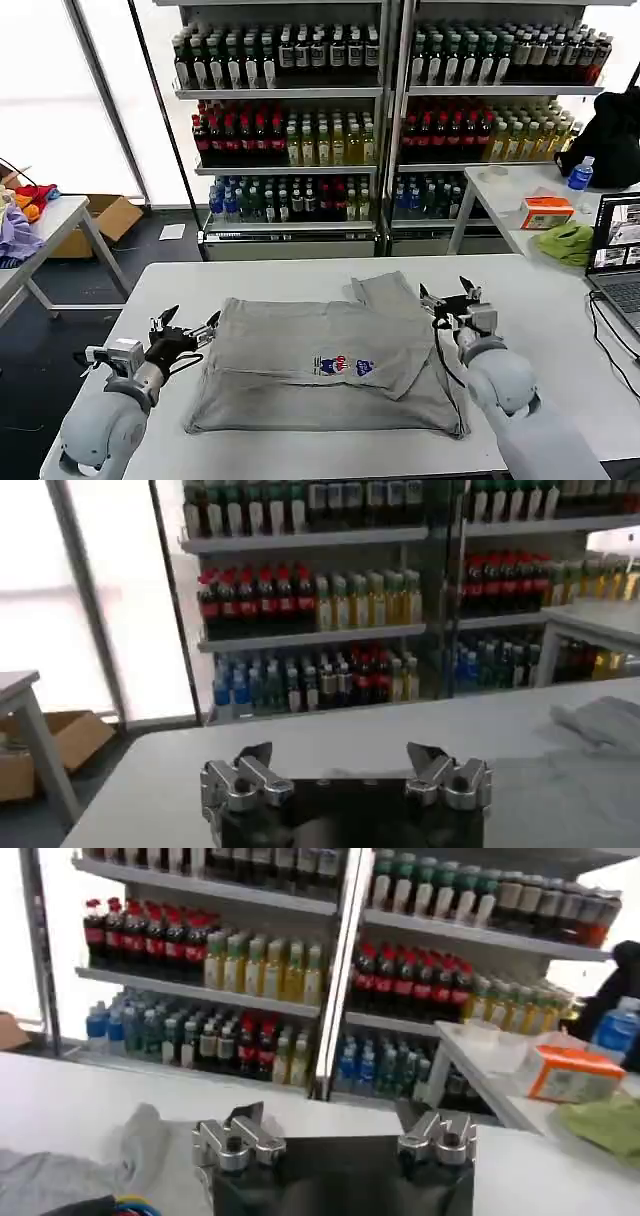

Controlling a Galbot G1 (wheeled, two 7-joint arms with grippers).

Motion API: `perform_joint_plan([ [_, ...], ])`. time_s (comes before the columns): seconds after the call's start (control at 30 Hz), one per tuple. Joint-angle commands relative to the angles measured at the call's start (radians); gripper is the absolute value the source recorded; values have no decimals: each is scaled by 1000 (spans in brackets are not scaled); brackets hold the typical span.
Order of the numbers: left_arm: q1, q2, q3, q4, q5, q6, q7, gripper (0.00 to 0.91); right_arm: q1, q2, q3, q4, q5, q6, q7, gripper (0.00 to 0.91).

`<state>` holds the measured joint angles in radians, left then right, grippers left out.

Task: Fold and organize the clothes.

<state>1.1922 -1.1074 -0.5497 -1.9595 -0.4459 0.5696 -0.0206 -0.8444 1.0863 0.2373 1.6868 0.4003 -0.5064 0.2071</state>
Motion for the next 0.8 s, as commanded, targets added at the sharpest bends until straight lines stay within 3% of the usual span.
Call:
perform_joint_plan([
  [0.03, -231, 9, 116, 267, -9, 7, 8, 907, 196, 90, -75, -301, -49, 2, -64, 907],
  [0.43, -413, 13, 245, 493, -3, 6, 26, 907, 317, 158, -109, -459, -48, -1, -69, 907],
  [0.8, -484, -24, 268, 620, -4, 6, 27, 907, 374, 201, -121, -563, -63, 9, -73, 907],
])
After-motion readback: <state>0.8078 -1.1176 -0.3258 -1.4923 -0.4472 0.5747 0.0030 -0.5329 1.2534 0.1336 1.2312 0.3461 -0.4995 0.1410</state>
